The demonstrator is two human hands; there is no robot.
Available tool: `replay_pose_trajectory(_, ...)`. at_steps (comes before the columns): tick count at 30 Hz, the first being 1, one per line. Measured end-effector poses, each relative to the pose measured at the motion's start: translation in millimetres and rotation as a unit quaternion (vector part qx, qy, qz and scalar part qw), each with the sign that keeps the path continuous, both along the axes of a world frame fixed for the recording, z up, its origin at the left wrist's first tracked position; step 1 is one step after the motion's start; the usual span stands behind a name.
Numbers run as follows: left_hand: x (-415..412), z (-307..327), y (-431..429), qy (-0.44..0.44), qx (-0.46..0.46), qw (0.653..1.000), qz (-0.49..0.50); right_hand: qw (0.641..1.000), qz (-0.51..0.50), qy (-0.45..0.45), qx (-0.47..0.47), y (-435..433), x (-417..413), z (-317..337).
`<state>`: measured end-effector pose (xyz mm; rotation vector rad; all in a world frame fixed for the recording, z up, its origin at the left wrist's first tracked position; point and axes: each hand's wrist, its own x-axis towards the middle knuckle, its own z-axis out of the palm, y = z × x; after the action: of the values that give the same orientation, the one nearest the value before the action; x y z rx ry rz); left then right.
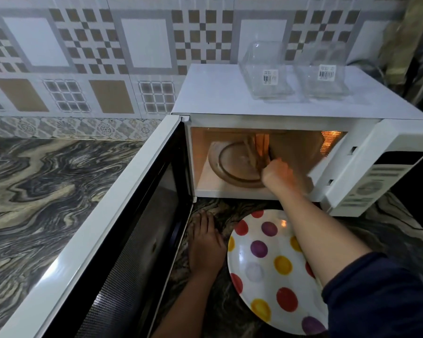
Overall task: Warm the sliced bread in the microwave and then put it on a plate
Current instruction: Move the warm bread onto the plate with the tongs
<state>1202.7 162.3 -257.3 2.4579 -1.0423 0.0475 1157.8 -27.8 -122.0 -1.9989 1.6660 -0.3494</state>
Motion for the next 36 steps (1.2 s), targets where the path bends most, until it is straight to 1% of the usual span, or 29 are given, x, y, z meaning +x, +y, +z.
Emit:
replay_pose_trajectory(6,-1,-4,9,0.011,0.008,0.999,-0.036,0.999,0.022,0.028,-0.007,26,-25,-2)
replay_pose_trajectory(10,-16,-3,30,0.022,0.020,0.999,-0.043,0.998,0.047,0.018,-0.035,55,-50,1)
replay_pose_trajectory(12,-28,-2,44,0.031,0.054,0.997,-0.055,0.998,0.058,0.003,-0.034,71,-65,4)
replay_pose_trajectory(15,-45,1,66,0.017,0.081,0.995,-0.055,0.998,0.058,-0.026,-0.028,99,-91,4)
replay_pose_trajectory(18,-64,4,85,0.006,0.101,0.993,-0.054,0.998,0.059,-0.010,-0.022,128,-117,-5)
replay_pose_trajectory(23,-96,4,105,0.017,0.104,0.994,-0.021,0.997,0.072,0.014,0.001,169,-159,-29)
replay_pose_trajectory(26,-112,5,114,0.026,0.109,0.994,-0.019,0.996,0.072,0.032,0.028,181,-182,-38)
replay_pose_trajectory(29,-123,7,121,0.031,0.116,0.993,-0.019,0.997,0.061,0.030,0.042,186,-200,-41)
replay_pose_trajectory(36,-134,8,126,0.029,0.121,0.992,-0.007,0.998,0.033,0.048,0.029,188,-224,-36)
